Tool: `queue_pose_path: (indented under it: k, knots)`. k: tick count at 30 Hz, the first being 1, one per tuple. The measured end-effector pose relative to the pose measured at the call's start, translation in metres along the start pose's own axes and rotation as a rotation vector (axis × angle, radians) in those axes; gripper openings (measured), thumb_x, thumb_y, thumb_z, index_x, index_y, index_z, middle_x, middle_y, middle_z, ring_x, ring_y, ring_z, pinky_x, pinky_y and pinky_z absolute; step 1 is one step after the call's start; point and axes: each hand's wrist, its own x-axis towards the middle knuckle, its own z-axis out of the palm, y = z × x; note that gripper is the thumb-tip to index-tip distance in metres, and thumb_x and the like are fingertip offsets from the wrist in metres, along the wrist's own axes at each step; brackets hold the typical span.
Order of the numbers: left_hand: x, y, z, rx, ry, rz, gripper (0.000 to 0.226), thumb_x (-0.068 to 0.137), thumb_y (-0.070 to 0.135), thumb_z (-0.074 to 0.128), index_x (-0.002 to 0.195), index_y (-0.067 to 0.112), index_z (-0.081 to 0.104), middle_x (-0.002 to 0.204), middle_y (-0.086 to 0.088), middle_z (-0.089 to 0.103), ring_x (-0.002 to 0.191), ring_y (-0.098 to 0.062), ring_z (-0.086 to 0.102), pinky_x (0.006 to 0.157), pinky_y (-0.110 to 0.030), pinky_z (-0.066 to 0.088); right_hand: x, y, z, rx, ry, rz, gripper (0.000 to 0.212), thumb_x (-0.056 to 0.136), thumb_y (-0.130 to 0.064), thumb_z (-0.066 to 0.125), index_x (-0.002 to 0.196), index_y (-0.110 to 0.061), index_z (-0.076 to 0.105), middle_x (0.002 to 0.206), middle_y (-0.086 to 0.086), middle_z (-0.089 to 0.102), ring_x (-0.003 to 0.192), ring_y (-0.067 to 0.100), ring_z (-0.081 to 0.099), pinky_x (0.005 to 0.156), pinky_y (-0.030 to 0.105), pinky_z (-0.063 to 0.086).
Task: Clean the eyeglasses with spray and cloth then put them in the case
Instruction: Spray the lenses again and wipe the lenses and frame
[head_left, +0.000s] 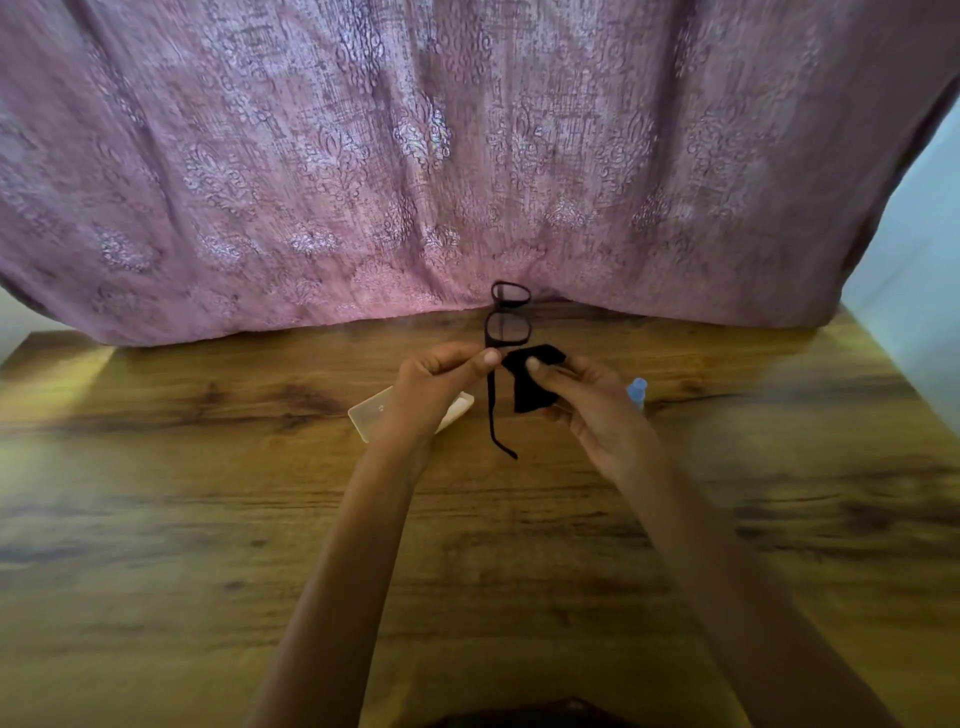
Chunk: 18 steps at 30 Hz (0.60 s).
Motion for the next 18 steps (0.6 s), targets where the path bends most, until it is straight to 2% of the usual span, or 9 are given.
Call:
queue_pose_path:
  k: [2, 4, 7, 8, 11, 15, 18]
  knots:
    - [0.001, 0.001, 0.004, -0.040, 0.004, -0.009, 0.034, 0.077, 0.032, 0.071, 0.101, 0.008, 0.073, 0.102, -0.004, 0.074, 0.103, -0.013, 0.067, 0.092, -0.028, 0.045, -0.002, 0.002, 0.004, -0.029, -0.039, -0.019, 0.037, 0.073, -0.024, 0.075, 0.107, -0.014, 0.068, 0.098, 0.002, 0.076, 0.092, 0.013, 0.072, 0.065, 0.019, 0.054]
    - [0.002, 0.002, 0.008, -0.057, -0.002, -0.004, 0.040, 0.072, 0.037, 0.072, 0.098, 0.007, 0.074, 0.097, -0.007, 0.075, 0.098, -0.015, 0.068, 0.092, -0.029, 0.046, -0.002, 0.004, 0.008, -0.094, -0.055, -0.047, 0.033, 0.077, -0.024, 0.075, 0.108, -0.015, 0.069, 0.099, 0.002, 0.076, 0.095, 0.013, 0.071, 0.072, 0.022, 0.055]
    - [0.003, 0.001, 0.014, -0.093, 0.005, 0.002, 0.035, 0.072, 0.036, 0.072, 0.094, 0.009, 0.075, 0.096, -0.010, 0.075, 0.098, -0.020, 0.068, 0.092, -0.032, 0.050, 0.000, 0.007, 0.013, -0.165, -0.069, -0.086, 0.027, 0.086, -0.025, 0.070, 0.111, -0.014, 0.069, 0.100, 0.002, 0.075, 0.096, 0.013, 0.071, 0.079, 0.024, 0.054]
    - [0.003, 0.001, 0.015, -0.103, 0.011, 0.002, 0.033, 0.072, 0.035, 0.072, 0.093, 0.010, 0.075, 0.096, -0.010, 0.074, 0.098, -0.021, 0.068, 0.091, -0.031, 0.051, 0.001, 0.007, 0.014, -0.173, -0.074, -0.095, 0.025, 0.087, -0.025, 0.068, 0.109, -0.014, 0.070, 0.099, 0.001, 0.076, 0.094, 0.012, 0.071, 0.078, 0.022, 0.054]
    - [0.005, 0.001, 0.016, -0.126, 0.022, 0.000, 0.020, 0.077, 0.028, 0.071, 0.086, 0.011, 0.075, 0.088, -0.008, 0.075, 0.085, -0.017, 0.070, 0.075, -0.022, 0.055, 0.002, 0.007, 0.015, -0.200, -0.092, -0.120, 0.019, 0.090, -0.024, 0.066, 0.106, -0.014, 0.070, 0.096, 0.001, 0.076, 0.091, 0.013, 0.072, 0.071, 0.016, 0.053]
    - [0.006, 0.001, 0.016, -0.066, 0.066, 0.003, 0.020, 0.084, 0.020, 0.069, 0.093, 0.003, 0.074, 0.095, -0.016, 0.073, 0.087, -0.019, 0.068, 0.077, -0.022, 0.054, 0.004, 0.008, 0.016, -0.246, -0.109, -0.114, 0.025, 0.091, -0.025, 0.065, 0.111, -0.011, 0.069, 0.100, 0.004, 0.075, 0.094, 0.015, 0.071, 0.073, 0.018, 0.054]
    - [0.008, 0.003, 0.016, -0.050, 0.101, -0.022, 0.018, 0.083, 0.024, 0.071, 0.089, 0.008, 0.075, 0.090, -0.011, 0.075, 0.086, -0.017, 0.069, 0.075, -0.021, 0.054, 0.007, 0.009, 0.018, -0.262, -0.107, -0.120, 0.016, 0.091, -0.024, 0.066, 0.105, -0.017, 0.070, 0.094, 0.000, 0.076, 0.089, 0.012, 0.072, 0.066, 0.013, 0.052]
